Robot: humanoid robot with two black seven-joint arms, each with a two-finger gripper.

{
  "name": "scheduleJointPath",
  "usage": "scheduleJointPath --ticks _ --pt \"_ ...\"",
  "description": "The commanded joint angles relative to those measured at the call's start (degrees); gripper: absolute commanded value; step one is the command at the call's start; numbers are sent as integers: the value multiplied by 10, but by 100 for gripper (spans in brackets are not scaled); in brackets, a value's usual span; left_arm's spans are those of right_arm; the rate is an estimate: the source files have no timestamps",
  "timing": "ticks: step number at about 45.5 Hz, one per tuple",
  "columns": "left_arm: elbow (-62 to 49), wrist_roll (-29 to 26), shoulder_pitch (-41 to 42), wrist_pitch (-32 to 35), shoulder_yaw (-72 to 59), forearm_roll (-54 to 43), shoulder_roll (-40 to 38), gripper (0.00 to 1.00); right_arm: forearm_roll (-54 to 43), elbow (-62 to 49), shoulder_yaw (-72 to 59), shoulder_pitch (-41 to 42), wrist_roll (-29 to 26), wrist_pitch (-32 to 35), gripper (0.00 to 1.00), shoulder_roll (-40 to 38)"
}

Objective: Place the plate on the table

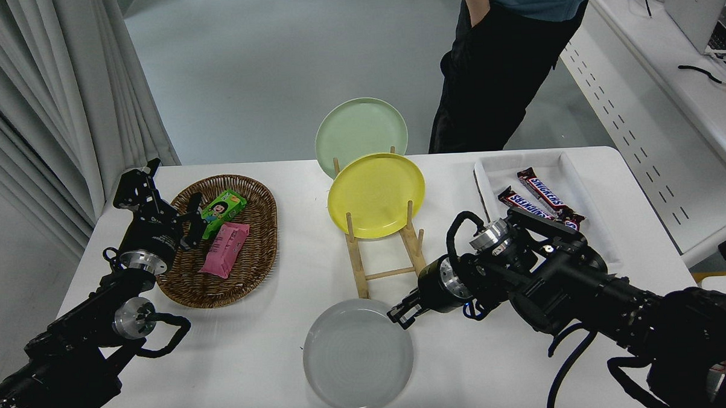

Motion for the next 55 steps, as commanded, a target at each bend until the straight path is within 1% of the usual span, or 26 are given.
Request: scheduleJointPath --ticks 1,10,34,40,44,52,55 --pt "0 0 0 0 0 0 0 100 1 2 1 -1 0 0 100 0" --pt "0 0 0 0 0 0 0 100 0 16 -2 9 -1 0 100 0" --pt "0 0 0 0 0 0 0 100 0 139 -32 67 -1 0 100 0" --pt "0 0 0 0 0 0 0 100 -1 149 -33 84 0 21 100 0" --pt "0 0 0 -1 0 0 0 100 0 148 -30 103 1 51 100 0" --pt "0 0 0 0 0 0 0 100 -4 148 -32 120 2 164 100 0" --pt "0 0 0 0 0 0 0 100 -28 145 -30 127 3 205 100 0"
